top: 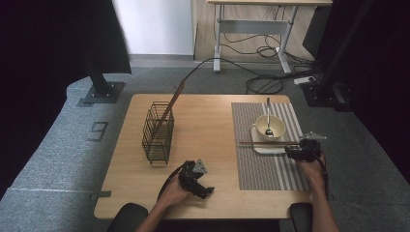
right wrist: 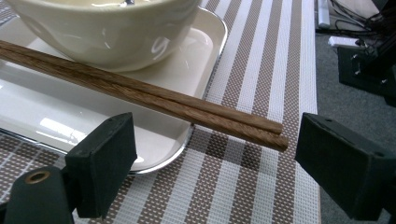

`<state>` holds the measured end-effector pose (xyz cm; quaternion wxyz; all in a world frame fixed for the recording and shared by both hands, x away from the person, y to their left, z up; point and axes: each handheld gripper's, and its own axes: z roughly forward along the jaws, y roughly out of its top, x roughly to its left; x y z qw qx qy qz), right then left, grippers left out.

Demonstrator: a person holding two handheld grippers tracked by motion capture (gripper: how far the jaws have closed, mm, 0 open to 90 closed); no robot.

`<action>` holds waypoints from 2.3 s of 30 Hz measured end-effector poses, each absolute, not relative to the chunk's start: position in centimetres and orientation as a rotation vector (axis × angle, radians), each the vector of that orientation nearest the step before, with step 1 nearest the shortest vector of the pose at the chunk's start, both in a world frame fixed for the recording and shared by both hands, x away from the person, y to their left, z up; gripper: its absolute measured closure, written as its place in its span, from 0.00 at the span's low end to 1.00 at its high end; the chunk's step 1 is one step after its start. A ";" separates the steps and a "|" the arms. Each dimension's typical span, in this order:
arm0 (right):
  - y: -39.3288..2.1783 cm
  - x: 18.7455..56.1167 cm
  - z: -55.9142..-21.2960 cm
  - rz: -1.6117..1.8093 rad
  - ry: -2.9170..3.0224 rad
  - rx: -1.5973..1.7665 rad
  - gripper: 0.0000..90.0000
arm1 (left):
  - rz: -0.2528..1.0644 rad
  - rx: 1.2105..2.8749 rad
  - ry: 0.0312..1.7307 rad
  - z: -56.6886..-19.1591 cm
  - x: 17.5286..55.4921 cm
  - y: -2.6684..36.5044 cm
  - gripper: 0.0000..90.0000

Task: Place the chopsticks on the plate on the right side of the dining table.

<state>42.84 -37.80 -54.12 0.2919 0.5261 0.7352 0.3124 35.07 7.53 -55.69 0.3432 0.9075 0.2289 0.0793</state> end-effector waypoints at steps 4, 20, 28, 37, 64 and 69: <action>-38.0 42.9 -54.3 0.820 1.953 1.421 0.14 | 0.206 2.359 0.594 -55.7 35.1 7.5 0.00; -37.8 43.1 -54.6 0.819 1.964 1.424 0.20 | 0.206 2.359 0.594 -55.7 35.1 7.5 0.00; -37.7 43.1 -54.6 0.813 1.964 1.421 0.21 | 0.206 2.359 0.594 -55.7 35.1 7.5 0.00; -37.7 43.1 -54.6 0.818 1.965 1.423 0.21 | 0.207 2.362 0.591 -55.7 35.1 7.5 0.00; -38.0 42.9 -54.3 0.860 1.985 1.444 0.13 | 0.207 2.362 0.591 -55.7 35.1 7.5 0.00; -38.0 42.2 -53.5 0.875 2.011 1.435 0.03 | 0.207 2.363 0.591 -55.7 35.1 7.5 0.00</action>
